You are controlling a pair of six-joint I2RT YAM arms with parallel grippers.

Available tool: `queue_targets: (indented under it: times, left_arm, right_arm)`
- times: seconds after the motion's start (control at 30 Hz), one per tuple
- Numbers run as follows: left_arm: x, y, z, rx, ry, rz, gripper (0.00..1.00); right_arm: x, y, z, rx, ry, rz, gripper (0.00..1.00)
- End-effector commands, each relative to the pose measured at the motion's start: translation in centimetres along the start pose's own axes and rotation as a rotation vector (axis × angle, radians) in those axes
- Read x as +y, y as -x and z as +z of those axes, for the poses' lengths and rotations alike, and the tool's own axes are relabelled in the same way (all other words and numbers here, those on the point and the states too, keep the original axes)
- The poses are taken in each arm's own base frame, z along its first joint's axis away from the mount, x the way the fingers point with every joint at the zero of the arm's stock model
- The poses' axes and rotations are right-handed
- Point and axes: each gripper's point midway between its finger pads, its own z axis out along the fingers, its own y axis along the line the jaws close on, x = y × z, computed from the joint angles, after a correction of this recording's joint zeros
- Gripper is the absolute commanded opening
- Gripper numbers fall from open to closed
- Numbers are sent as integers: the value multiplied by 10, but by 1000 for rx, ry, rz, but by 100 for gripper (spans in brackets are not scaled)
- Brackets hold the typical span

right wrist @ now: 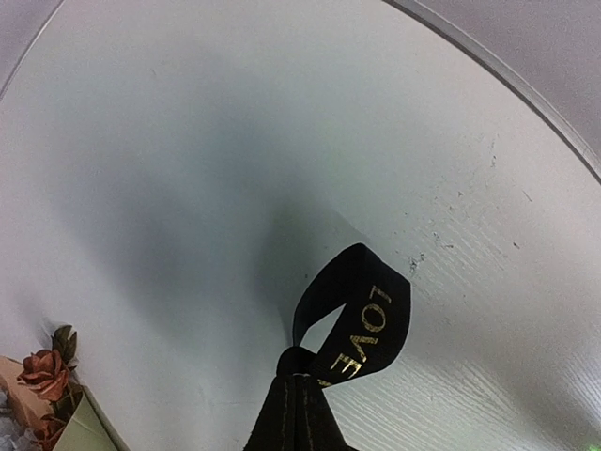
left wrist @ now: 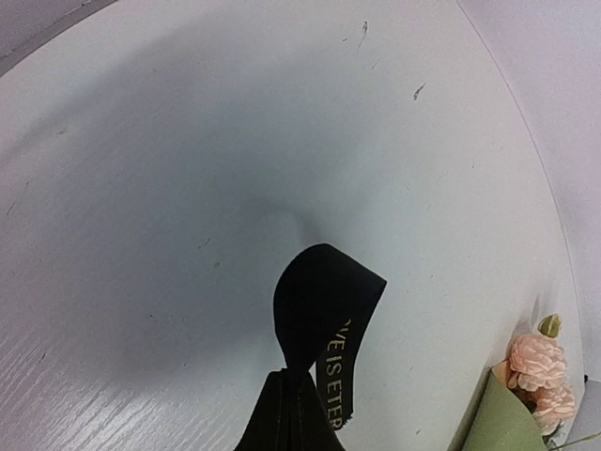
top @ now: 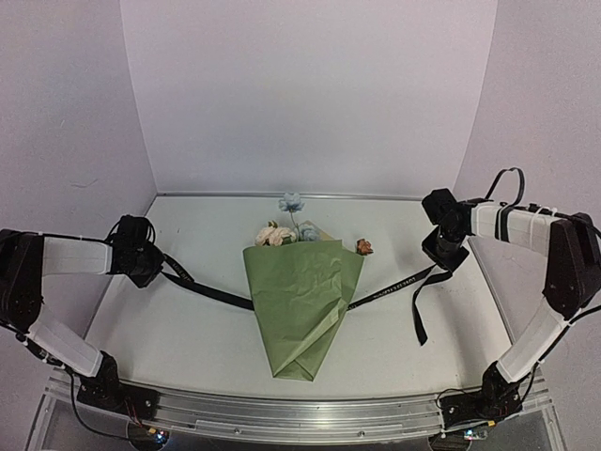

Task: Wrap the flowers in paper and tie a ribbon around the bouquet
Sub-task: Place the left side of the ribbon on the folded bouquet.

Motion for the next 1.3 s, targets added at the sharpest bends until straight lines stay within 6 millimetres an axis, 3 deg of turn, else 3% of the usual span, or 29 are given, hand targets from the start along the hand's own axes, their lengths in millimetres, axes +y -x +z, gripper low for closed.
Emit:
queue_targets:
  times: [0.0, 0.37, 0.53, 0.67, 0.73, 0.8, 0.93, 1.03, 1.13, 1.27]
  left_arm:
    - [-24, 22, -22, -89, -127, -39, 0]
    - [-70, 21, -56, -83, -414, 27, 0]
    - [-113, 20, -83, -83, -616, 133, 0]
    - [-172, 1, -113, -66, -838, 276, 0]
    - [-210, -25, -128, -35, -947, 407, 0]
    - [-250, -67, -144, 23, -1055, 557, 0]
    - [-288, -161, -149, 190, -1188, 835, 0]
    - [-299, -231, -154, 317, -1249, 1038, 0]
    - [-289, -292, -143, 409, -1217, 1246, 0]
    - [-280, -340, -126, 523, -1164, 1385, 0]
  right_arm:
    - [10, 15, -9, -38, 24, -47, 0]
    - [30, -9, -14, 79, 171, -93, 0]
    - [36, -25, -17, 139, 261, -111, 0]
    - [35, -34, -21, 174, 297, -138, 0]
    - [34, -38, -24, 192, 313, -152, 0]
    - [34, -42, -27, 203, 328, -162, 0]
    - [35, -50, -32, 226, 351, -184, 0]
    - [36, -57, -36, 243, 368, -205, 0]
    - [38, -65, -40, 251, 380, -236, 0]
    - [38, -70, -43, 258, 387, -256, 0]
